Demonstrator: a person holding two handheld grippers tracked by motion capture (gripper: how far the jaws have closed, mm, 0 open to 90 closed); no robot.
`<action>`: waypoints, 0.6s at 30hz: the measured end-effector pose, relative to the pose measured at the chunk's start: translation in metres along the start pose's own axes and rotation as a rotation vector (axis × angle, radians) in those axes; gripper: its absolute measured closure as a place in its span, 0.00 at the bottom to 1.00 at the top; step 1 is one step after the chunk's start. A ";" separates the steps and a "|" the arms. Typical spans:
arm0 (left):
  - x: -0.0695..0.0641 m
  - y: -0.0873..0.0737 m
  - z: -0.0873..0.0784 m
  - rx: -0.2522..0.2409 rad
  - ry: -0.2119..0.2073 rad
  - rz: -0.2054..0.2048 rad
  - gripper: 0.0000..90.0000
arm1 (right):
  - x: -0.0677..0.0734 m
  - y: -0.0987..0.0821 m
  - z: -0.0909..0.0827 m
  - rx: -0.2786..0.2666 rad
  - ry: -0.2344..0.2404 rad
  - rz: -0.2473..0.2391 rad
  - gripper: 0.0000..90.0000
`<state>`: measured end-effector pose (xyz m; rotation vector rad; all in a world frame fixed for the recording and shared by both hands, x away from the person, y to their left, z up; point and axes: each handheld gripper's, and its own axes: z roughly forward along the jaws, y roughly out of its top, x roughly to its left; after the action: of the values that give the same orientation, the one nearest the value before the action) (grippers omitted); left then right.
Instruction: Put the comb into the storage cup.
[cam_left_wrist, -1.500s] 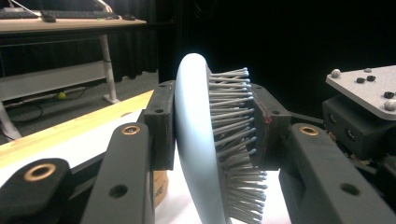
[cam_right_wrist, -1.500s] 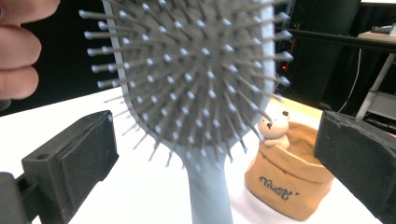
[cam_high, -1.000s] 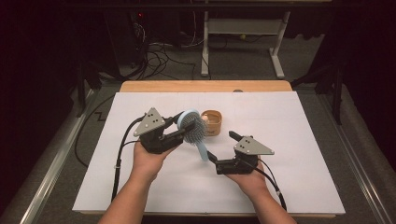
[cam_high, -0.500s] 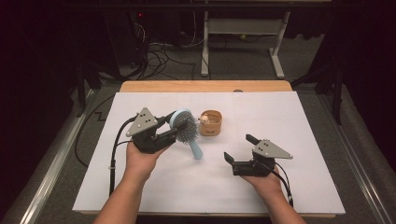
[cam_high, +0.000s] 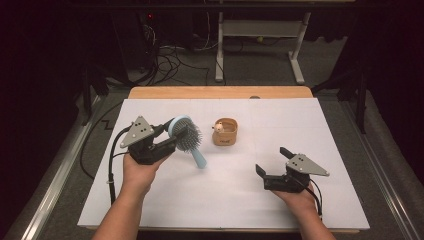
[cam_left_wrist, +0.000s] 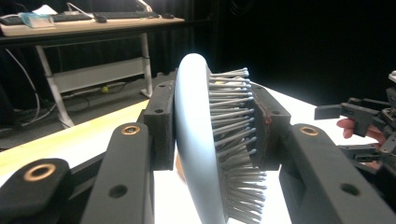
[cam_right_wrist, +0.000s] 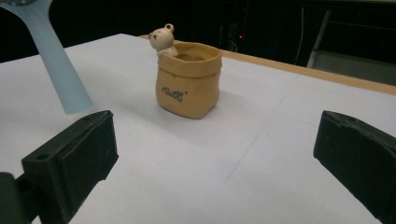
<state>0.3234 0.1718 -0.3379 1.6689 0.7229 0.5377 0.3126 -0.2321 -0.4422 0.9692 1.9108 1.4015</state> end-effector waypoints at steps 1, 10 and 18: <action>0.001 0.000 -0.001 -0.002 0.004 0.000 0.66 | -0.002 -0.001 -0.002 0.000 -0.009 0.000 0.00; 0.012 0.000 -0.014 -0.019 0.039 -0.001 0.66 | -0.019 -0.011 -0.022 0.000 -0.057 0.024 0.00; 0.020 -0.003 -0.022 -0.026 0.069 -0.007 0.66 | -0.032 -0.019 -0.035 0.010 -0.091 0.050 0.00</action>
<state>0.3219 0.2011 -0.3365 1.6294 0.7688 0.5999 0.2988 -0.2808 -0.4492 1.0735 1.8403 1.3539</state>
